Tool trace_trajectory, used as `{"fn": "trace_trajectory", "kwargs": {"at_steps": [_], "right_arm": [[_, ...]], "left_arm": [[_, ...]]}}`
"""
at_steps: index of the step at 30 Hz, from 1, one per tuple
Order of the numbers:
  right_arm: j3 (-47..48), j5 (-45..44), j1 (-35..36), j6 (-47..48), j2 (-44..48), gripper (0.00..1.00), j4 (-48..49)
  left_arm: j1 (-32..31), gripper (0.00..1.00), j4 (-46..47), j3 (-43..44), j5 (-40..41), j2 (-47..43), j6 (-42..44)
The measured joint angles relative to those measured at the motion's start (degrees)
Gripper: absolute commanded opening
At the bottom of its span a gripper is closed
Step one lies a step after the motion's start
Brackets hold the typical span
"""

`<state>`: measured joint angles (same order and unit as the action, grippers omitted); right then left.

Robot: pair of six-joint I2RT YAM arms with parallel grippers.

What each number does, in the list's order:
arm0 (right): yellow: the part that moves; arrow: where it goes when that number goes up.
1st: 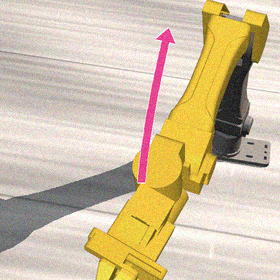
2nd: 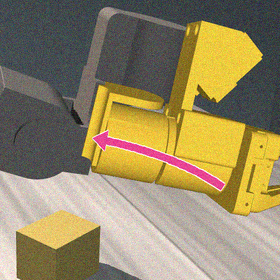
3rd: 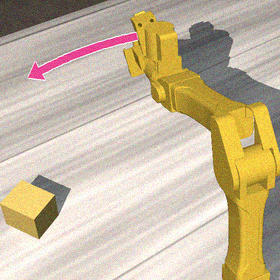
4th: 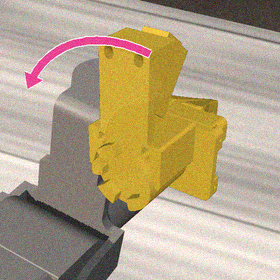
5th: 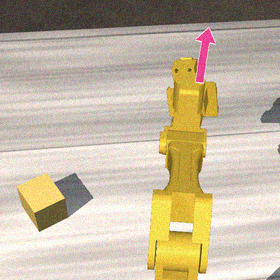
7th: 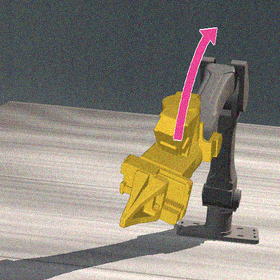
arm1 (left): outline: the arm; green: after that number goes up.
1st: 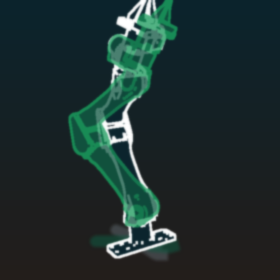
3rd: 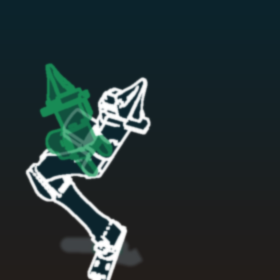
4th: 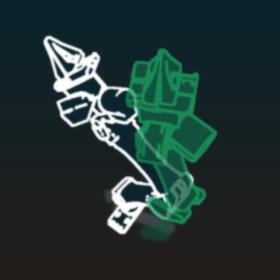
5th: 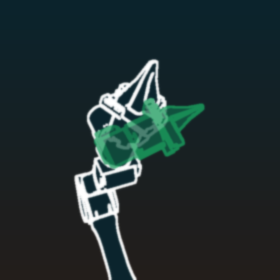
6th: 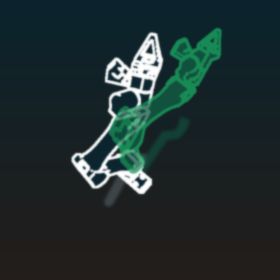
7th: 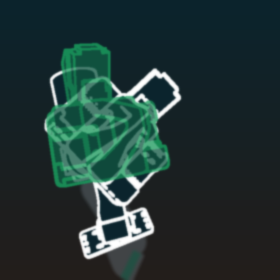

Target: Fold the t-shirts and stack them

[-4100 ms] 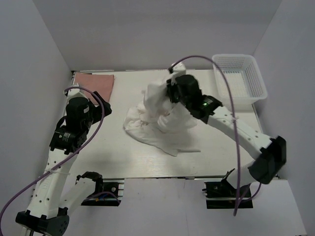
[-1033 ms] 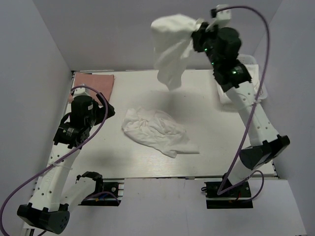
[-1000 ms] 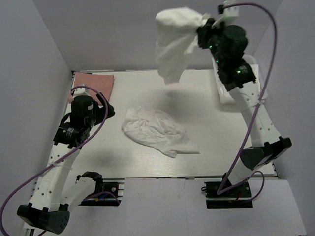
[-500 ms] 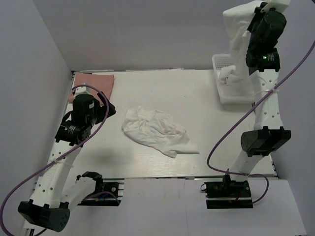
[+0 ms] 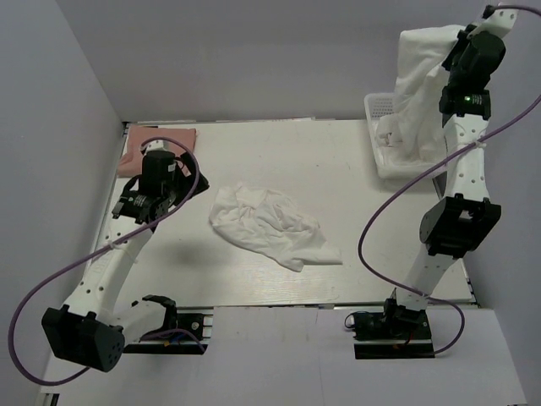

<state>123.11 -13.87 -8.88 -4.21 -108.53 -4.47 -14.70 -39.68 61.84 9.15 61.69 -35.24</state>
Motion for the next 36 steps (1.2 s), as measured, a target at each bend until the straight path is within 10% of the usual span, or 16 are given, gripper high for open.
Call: {"fn": "trace_trajectory", "kwargs": {"at_steps": [5, 7, 8, 17, 26, 36], "right_arm": [[-12.2, 1.3, -0.4, -1.8, 0.0, 0.07, 0.4], [-17.2, 1.2, -0.4, -3.7, -0.2, 0.77, -1.0], [-19.2, 1.1, -0.4, -4.9, -0.7, 0.9, -2.9], [-21.5, 9.7, 0.4, -6.9, -0.5, 0.9, -15.9], [-48.9, 24.8, 19.2, -6.1, 28.2, 0.9, -16.9], [-71.5, 26.3, 33.1, -7.8, 29.2, 0.9, -21.7]], "left_arm": [[0.0, 1.0, 1.1, 1.1, -1.0, 4.3, -0.2], [0.0, 1.0, 1.3, 1.9, -1.5, 6.3, -0.3], [0.0, 1.0, 1.4, 2.5, -1.7, 7.3, -0.4], [-0.5, 1.0, 1.1, 7.4, -4.8, 18.9, -0.8], [-0.7, 0.93, 0.7, 8.9, -8.3, 34.8, -0.3], [-1.2, 0.08, 1.4, 9.6, -9.7, 40.1, 0.8]]}}
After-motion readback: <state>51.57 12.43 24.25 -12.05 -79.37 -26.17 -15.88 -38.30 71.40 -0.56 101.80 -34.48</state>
